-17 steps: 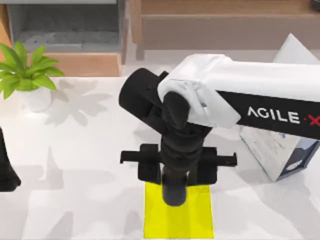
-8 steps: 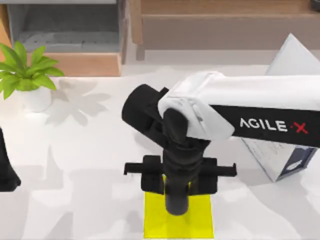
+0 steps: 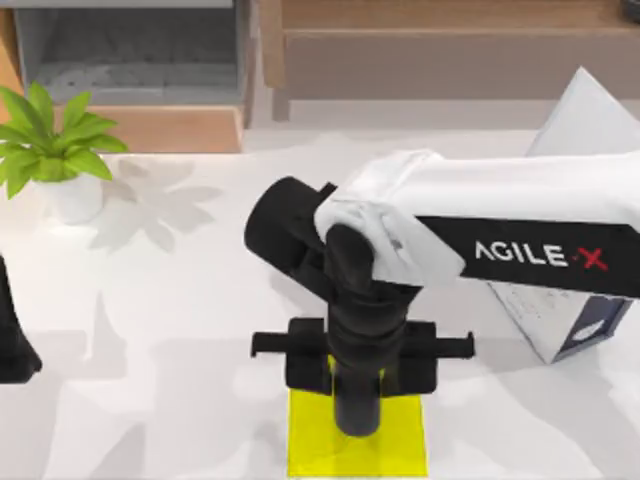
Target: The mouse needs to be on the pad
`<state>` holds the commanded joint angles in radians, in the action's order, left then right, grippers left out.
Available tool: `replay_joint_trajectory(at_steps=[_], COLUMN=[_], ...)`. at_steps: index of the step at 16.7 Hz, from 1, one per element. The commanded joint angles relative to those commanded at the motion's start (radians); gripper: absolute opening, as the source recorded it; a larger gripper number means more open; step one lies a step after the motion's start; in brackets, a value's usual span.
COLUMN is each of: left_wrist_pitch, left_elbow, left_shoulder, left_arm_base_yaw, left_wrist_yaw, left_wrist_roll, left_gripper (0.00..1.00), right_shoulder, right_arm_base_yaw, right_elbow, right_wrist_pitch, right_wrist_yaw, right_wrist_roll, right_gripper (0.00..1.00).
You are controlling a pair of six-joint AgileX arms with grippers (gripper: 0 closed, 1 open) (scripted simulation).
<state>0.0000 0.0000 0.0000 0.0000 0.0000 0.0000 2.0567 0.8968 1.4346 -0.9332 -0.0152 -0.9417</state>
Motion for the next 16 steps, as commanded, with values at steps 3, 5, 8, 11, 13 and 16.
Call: replay_joint_trajectory(at_steps=[3, 5, 8, 11, 13, 16], left_wrist_pitch=[0.000, 0.000, 0.000, 0.000, 0.000, 0.000], left_elbow=[0.000, 0.000, 0.000, 0.000, 0.000, 0.000], left_shoulder=[0.000, 0.000, 0.000, 0.000, 0.000, 0.000], left_arm_base_yaw=[0.000, 0.000, 0.000, 0.000, 0.000, 0.000], left_wrist_yaw=[0.000, 0.000, 0.000, 0.000, 0.000, 0.000], left_wrist_roll=[0.000, 0.000, 0.000, 0.000, 0.000, 0.000], left_gripper=[1.00, 1.00, 1.00, 1.00, 1.00, 1.00], right_shoulder=[0.000, 0.000, 0.000, 0.000, 0.000, 0.000], right_arm_base_yaw=[0.000, 0.000, 0.000, 0.000, 0.000, 0.000], right_elbow=[0.000, 0.000, 0.000, 0.000, 0.000, 0.000], right_wrist_pitch=[0.000, 0.000, 0.000, 0.000, 0.000, 0.000], right_wrist_yaw=[0.000, 0.000, 0.000, 0.000, 0.000, 0.000], right_wrist_roll=[0.000, 0.000, 0.000, 0.000, 0.000, 0.000], right_gripper=[0.45, 0.60, 0.83, 1.00, 1.00, 1.00])
